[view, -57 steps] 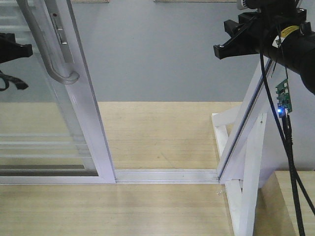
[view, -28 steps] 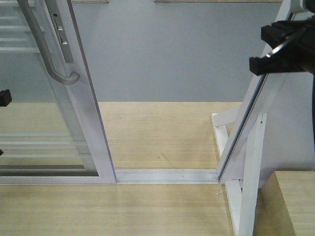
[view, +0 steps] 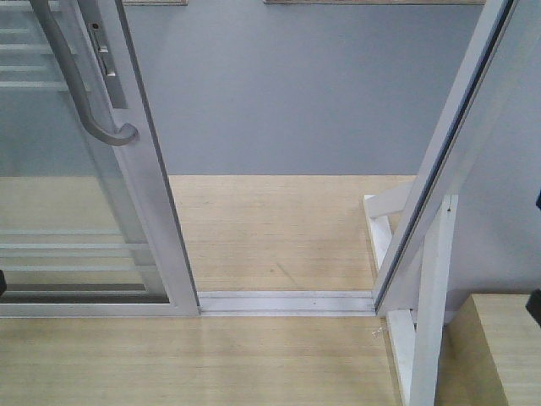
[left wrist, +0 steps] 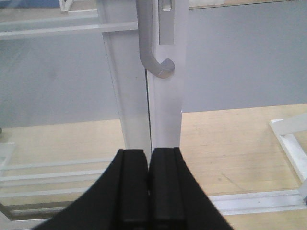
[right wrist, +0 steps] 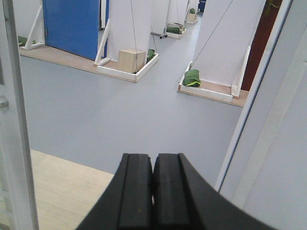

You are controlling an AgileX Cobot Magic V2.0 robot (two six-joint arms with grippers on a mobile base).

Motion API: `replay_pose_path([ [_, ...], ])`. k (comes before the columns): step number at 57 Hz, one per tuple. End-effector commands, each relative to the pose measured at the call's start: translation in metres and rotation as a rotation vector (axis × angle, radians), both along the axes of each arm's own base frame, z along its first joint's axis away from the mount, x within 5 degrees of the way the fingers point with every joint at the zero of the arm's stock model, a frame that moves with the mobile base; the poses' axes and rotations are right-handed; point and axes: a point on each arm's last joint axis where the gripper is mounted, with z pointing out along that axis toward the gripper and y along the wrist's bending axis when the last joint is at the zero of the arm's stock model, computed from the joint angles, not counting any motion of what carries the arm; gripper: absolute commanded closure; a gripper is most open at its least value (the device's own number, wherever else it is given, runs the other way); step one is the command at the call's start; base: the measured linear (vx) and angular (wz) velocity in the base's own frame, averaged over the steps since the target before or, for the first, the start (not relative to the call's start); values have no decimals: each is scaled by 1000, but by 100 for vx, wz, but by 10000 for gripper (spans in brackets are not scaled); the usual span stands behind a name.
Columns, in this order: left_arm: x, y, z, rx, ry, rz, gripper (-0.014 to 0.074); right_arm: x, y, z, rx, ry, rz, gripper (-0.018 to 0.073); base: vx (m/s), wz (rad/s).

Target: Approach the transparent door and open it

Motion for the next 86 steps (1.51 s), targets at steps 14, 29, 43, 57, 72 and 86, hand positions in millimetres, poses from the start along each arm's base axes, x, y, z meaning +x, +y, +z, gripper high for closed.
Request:
replay_pose_path([
  [14, -19, -1, 23, -66, -215, -11, 604, -16, -4, -7, 20, -148, 5, 447, 0, 0],
  [29, -19, -2, 26, -129, -237, -7, 604, -16, -4, -9, 28, -124, 2, 445, 0, 0],
  [43, -20, -2, 25, -127, -233, -7, 603, -16, -4, -9, 28, -124, 2, 445, 0, 0],
  [57, -19, -2, 26, -118, -248, -10, 602, -16, -4, -9, 28, -124, 2, 447, 0, 0],
  [72, -32, -1, 29, -163, -359, -8, 600, -16, -4, -9, 28, -123, 2, 446, 0, 0],
  [86, -51, -1, -23, -236, -461, -23, 600, -16, -4, -9, 28, -123, 2, 446, 0, 0],
])
